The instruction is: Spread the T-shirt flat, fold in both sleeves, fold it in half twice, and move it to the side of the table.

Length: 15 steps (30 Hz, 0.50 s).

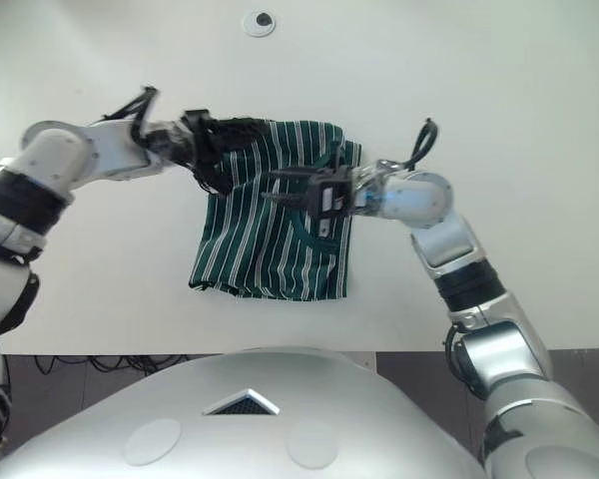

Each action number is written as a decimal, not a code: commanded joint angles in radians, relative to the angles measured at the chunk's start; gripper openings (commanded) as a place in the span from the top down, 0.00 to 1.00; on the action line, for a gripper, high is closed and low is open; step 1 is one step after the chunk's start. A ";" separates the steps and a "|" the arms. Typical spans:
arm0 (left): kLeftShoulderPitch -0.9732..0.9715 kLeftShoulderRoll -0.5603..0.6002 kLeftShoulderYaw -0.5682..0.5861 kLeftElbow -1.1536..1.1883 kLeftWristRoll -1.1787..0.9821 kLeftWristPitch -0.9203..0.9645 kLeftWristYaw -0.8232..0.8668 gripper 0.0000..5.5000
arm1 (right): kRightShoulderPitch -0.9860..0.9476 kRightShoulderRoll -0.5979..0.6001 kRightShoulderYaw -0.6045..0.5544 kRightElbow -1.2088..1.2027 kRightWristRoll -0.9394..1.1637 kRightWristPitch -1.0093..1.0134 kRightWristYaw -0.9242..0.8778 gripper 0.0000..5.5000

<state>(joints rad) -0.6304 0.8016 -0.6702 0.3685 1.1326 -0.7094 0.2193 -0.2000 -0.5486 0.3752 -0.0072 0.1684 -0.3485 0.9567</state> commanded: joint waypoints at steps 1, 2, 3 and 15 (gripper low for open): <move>0.175 0.131 0.209 -0.133 -0.344 -0.008 -0.111 0.58 | 0.122 -0.120 -0.099 -0.050 0.093 0.061 0.071 0.79; 0.229 0.168 0.255 -0.159 -0.410 -0.008 -0.137 0.58 | 0.161 -0.147 -0.119 -0.055 0.108 0.064 0.087 0.79; 0.276 0.196 0.293 -0.180 -0.465 -0.009 -0.162 0.58 | 0.195 -0.166 -0.137 -0.063 0.123 0.067 0.102 0.79; 0.933 0.296 0.299 -0.229 -0.831 -0.191 -0.469 0.36 | 0.519 -0.292 -0.285 0.030 0.007 -0.164 0.154 0.57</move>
<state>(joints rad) 0.2880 1.1264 -0.3735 0.1396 0.2331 -0.9031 -0.2269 0.3137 -0.8412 0.0797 -0.0044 0.2437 -0.4384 1.1244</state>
